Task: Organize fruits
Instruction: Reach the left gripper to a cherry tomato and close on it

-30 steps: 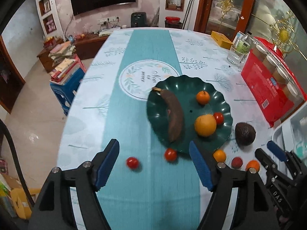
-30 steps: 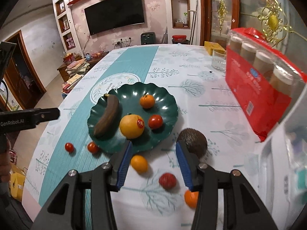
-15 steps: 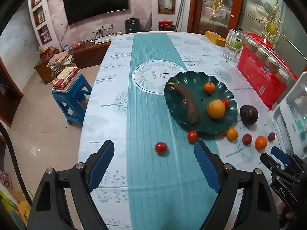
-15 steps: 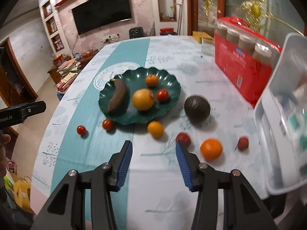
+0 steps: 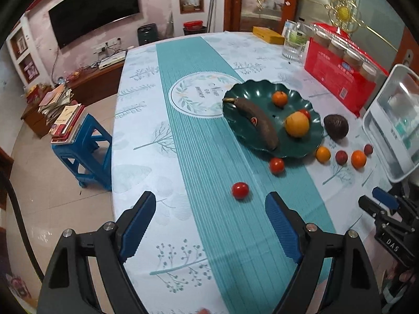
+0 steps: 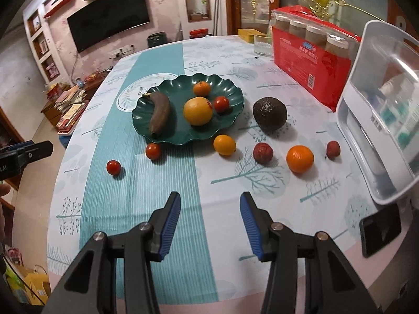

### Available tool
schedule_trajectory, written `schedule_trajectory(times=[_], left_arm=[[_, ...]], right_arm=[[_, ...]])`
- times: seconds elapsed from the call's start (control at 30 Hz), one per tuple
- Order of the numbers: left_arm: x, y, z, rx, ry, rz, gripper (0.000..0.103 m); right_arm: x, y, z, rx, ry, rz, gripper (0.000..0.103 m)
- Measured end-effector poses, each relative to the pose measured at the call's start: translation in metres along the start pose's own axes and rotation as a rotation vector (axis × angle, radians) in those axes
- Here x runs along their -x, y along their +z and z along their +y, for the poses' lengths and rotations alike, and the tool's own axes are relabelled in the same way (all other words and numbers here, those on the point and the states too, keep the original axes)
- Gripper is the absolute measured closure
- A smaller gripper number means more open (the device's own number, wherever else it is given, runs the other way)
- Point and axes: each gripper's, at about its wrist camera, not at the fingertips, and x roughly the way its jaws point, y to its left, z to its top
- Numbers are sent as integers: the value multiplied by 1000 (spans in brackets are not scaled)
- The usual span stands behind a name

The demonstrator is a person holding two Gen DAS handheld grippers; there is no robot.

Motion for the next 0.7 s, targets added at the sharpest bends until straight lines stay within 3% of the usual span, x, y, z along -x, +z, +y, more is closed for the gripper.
schedule_trajectory(times=[0.47, 0.7], left_arm=[[-65, 2, 32, 101, 3, 140, 19], [-97, 5, 24, 142, -70, 186, 20]], right_arm=[[-26, 11, 18, 40, -52, 25, 56], [-56, 18, 13, 91, -96, 22, 56]])
